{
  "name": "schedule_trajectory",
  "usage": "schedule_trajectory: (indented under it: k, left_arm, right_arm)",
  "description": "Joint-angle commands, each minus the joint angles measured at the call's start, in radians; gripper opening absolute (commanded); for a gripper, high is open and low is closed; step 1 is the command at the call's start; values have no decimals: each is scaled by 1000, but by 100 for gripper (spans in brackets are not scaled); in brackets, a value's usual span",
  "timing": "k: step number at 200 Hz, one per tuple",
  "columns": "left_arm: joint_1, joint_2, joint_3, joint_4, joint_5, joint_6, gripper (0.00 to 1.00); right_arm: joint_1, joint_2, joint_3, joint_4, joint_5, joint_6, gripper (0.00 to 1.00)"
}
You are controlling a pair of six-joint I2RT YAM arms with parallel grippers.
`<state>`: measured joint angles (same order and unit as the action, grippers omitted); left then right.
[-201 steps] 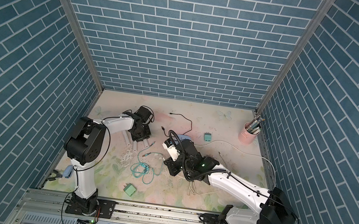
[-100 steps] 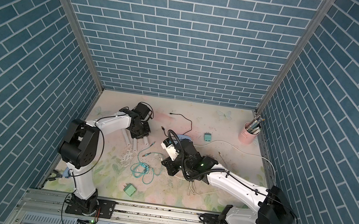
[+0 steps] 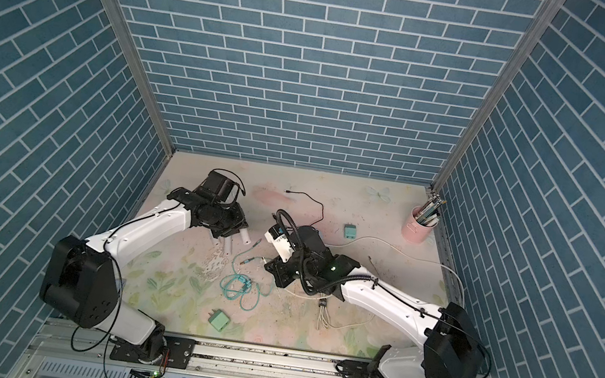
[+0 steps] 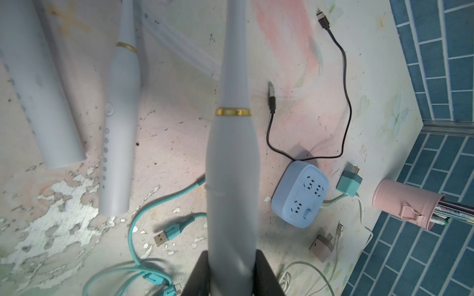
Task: Charge the electric toothbrush
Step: Insert the charging cable into the electric toothbrush.
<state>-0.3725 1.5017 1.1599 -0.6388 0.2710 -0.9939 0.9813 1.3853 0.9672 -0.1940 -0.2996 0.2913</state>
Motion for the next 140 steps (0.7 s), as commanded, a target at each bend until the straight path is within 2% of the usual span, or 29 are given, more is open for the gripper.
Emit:
schedule_trajectory:
  k: [1,24,75,106,140]
  left_arm:
    - [-11,-27,-10,-33,40,-60,0]
    - [-23,-51,-12,-57,27,-86,0]
    - [-61,-84,-20,-99,-24,-114,0]
    - [-67,-137,-94,16,-12,-138,0]
    - [-66,-233,-216,260,47,-146,0]
  right_arm:
    - [-2,39,47,-57,8,6,0]
    - [-2,41,33,14,-52,52,0]
    - [-1,106,80,-6,-46,96,0]
    - [-5,113,59,58,-105,140,0]
    - [-44,98,-15,225,-289,218,0]
